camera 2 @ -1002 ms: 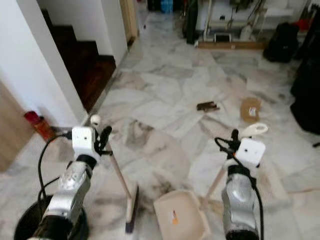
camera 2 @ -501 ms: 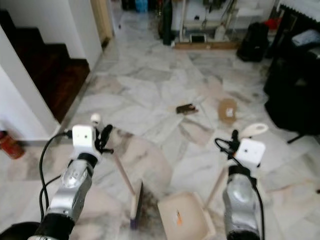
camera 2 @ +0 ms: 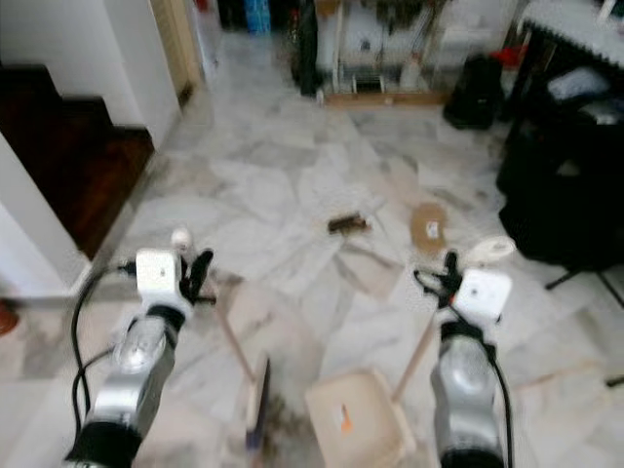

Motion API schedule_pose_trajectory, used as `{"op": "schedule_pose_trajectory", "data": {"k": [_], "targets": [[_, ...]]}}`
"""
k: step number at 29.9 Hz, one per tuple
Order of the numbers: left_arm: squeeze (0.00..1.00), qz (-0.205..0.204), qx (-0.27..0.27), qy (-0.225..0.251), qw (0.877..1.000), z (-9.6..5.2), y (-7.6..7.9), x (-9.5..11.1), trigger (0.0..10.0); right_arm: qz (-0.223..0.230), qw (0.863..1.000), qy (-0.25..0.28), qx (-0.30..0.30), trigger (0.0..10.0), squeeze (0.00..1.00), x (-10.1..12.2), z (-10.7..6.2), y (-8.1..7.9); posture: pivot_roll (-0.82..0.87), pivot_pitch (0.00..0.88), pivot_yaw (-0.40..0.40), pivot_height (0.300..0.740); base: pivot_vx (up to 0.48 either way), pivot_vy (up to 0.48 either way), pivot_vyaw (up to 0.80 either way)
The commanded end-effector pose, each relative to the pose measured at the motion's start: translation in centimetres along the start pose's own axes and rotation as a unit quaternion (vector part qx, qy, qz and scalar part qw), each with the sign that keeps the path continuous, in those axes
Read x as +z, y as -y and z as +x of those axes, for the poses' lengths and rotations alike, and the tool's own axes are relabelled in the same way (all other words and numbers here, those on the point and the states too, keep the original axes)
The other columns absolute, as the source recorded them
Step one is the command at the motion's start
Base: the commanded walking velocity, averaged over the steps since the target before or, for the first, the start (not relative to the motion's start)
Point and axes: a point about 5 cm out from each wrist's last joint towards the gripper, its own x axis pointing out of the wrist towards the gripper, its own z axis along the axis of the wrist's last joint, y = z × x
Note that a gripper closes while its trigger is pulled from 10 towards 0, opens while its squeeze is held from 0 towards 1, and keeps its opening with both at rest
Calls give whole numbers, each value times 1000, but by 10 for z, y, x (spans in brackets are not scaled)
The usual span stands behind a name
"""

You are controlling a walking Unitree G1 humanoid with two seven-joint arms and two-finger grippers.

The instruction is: Sweep floor

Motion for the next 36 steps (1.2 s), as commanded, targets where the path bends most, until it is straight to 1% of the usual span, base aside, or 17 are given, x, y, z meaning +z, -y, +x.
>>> {"op": "schedule_pose_trajectory", "data": {"k": [1,3,8,16,28,36], "targets": [[0,3,-7,32,999,5,5,14,10000,3,1000,26,-6,10000,0,12,5,4,-80,0,31,740,334,0,0],[0,3,-7,32,999,6,5,14,10000,-3,1000,25,-5,10000,0,12,5,4,-80,0,31,740,334,0,0],[0,4,-9,31,999,7,5,14,10000,-31,999,26,22,10000,0,12,6,-4,-80,0,31,740,333,0,0],[0,4,-12,31,999,7,6,14,10000,-19,999,20,36,10000,0,11,5,-8,-84,0,33,740,335,0,0],[0,6,-11,32,999,7,4,15,10000,-24,999,19,41,10000,0,11,5,-10,-86,0,34,740,353,0,0],[0,8,-14,33,999,5,1,15,10000,-24,999,23,43,10000,0,11,4,-11,-87,0,48,740,358,0,0]]}}
